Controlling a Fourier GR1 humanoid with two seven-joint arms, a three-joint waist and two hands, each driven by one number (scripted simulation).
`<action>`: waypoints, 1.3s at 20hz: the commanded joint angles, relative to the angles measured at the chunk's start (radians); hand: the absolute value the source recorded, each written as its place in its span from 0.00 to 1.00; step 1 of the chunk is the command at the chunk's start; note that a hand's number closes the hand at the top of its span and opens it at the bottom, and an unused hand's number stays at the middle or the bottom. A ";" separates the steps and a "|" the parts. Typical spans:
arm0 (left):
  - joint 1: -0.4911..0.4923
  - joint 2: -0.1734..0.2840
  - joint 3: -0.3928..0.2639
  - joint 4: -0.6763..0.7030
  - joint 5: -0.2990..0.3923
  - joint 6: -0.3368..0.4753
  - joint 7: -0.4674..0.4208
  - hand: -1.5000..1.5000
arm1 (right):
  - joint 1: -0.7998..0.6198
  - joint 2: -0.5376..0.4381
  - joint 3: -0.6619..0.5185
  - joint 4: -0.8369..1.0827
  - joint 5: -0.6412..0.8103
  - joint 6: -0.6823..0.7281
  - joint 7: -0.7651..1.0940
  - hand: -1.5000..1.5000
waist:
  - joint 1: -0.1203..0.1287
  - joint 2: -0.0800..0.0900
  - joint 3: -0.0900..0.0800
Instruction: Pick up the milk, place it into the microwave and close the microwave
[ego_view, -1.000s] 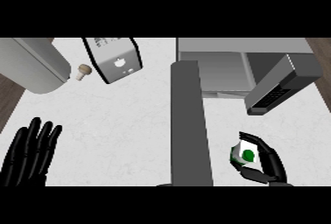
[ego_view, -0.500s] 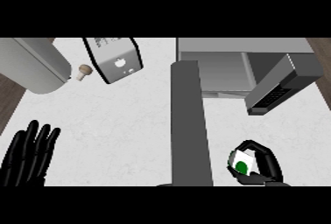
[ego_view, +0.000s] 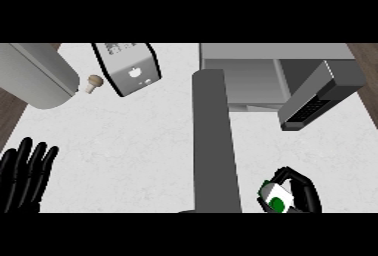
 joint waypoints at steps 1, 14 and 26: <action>-0.023 -0.003 0.025 0.023 0.018 0.000 0.004 0.00 | 0.051 0.040 0.021 -0.142 -0.025 0.006 -0.009 1.00 | -0.002 0.002 0.003; -0.028 0.009 0.064 0.033 0.031 -0.043 0.022 0.00 | -0.129 0.105 0.194 -0.360 0.004 -0.326 0.342 1.00 | 0.004 0.003 0.003; -0.039 0.027 0.110 0.049 0.103 -0.093 0.021 0.00 | -0.608 0.009 0.019 0.114 0.089 -0.514 0.500 1.00 | 0.029 0.012 0.004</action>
